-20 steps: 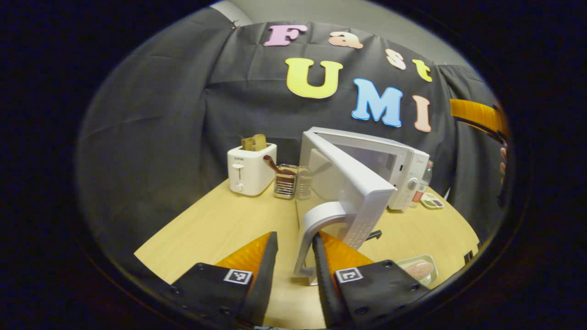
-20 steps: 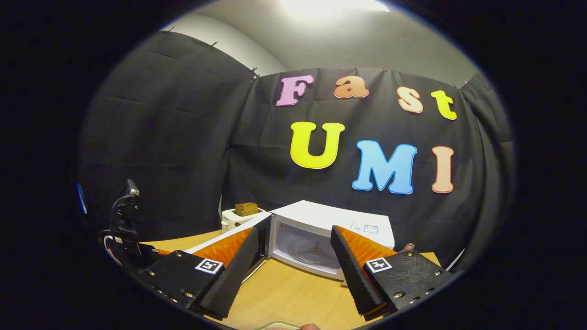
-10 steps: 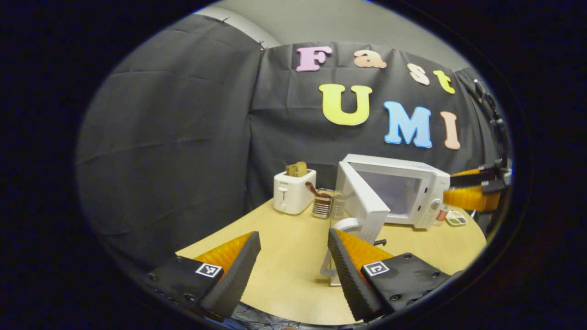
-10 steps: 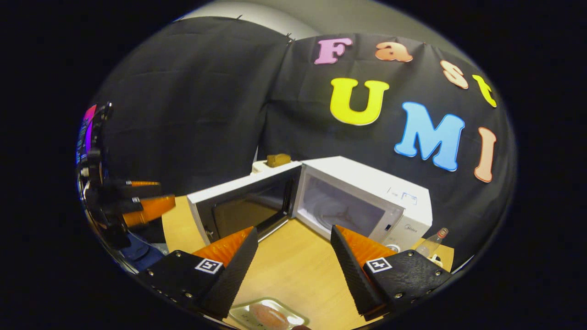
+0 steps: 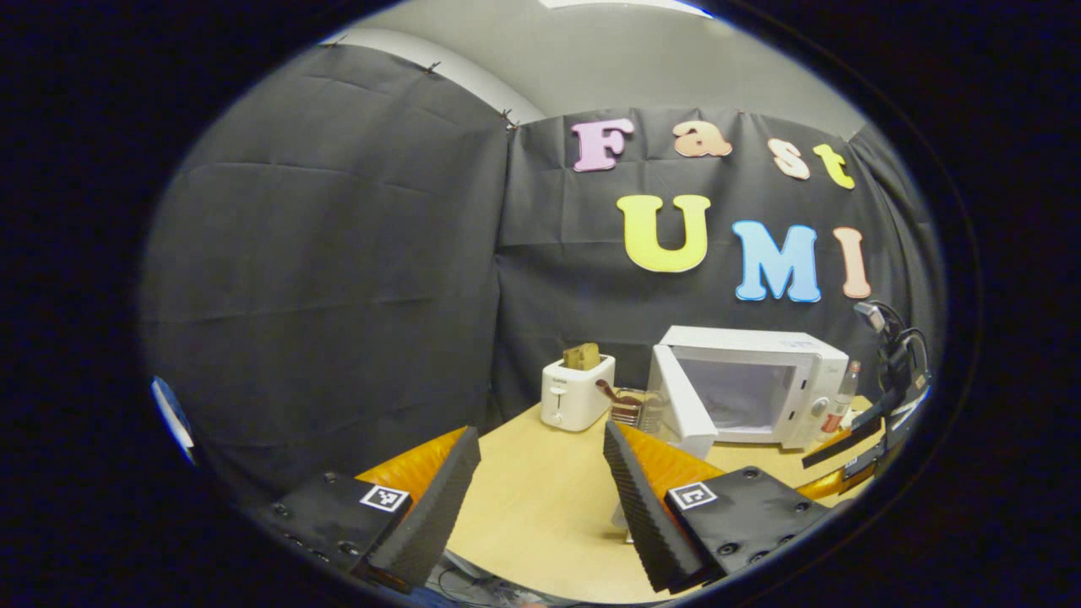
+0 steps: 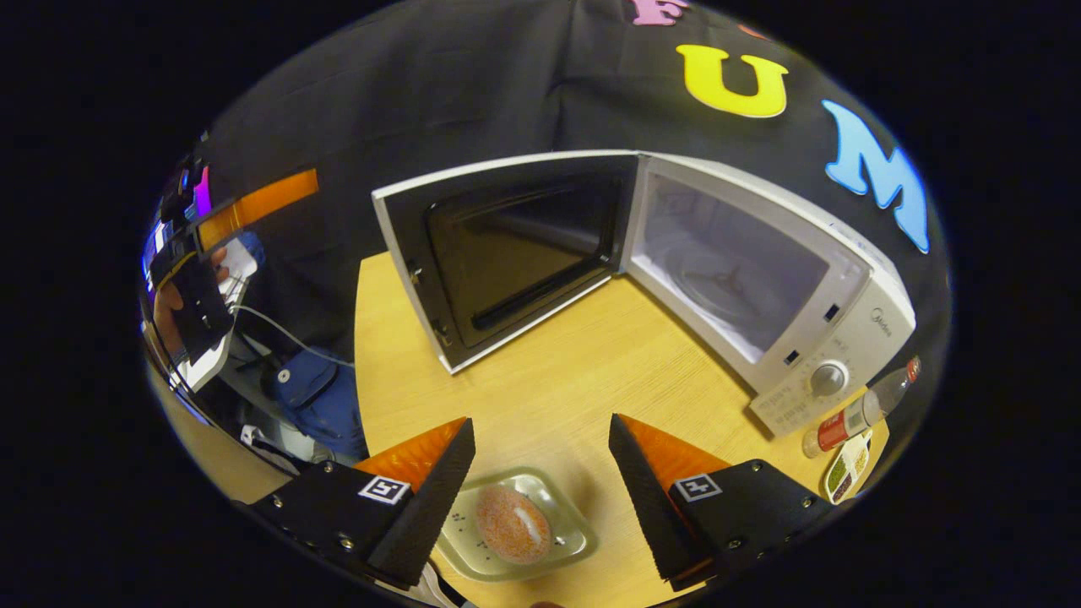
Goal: Open the microwave oven with the left hand, put the food in, and close the microwave oven.
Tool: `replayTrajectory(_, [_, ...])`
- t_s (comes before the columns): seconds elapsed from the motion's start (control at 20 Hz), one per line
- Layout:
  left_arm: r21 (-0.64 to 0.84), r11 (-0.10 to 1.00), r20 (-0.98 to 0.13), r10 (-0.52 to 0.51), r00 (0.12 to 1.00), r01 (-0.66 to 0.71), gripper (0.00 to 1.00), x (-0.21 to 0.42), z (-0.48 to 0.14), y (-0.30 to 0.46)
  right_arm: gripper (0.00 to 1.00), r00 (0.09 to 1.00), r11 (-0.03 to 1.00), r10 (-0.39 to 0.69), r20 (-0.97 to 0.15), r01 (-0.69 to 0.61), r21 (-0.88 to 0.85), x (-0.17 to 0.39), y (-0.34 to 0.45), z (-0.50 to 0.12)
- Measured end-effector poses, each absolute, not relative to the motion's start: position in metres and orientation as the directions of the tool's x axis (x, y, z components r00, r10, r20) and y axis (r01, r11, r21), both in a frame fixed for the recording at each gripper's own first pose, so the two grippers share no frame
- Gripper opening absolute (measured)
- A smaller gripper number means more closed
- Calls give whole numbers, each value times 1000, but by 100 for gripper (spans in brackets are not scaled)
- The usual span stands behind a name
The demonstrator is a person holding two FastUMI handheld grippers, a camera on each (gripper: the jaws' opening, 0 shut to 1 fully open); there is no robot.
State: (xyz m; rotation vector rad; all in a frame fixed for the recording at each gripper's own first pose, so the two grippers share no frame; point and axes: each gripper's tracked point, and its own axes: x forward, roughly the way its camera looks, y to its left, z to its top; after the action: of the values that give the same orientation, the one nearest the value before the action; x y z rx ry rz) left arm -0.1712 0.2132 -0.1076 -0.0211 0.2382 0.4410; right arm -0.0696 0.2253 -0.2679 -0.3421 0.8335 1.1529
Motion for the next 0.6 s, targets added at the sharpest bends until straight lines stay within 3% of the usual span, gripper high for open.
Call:
replayTrajectory(0.35, [68,887,-225,460,859,-457,94,-184,-94,212,98,-34,273,549,-835,-937,217,-114,202,-329])
replayTrajectory(0.6, [65,874,-237,482,843,-482,95,-189,-102,210,98,-86,264,485,-871,-934,239,-126,187,-354])
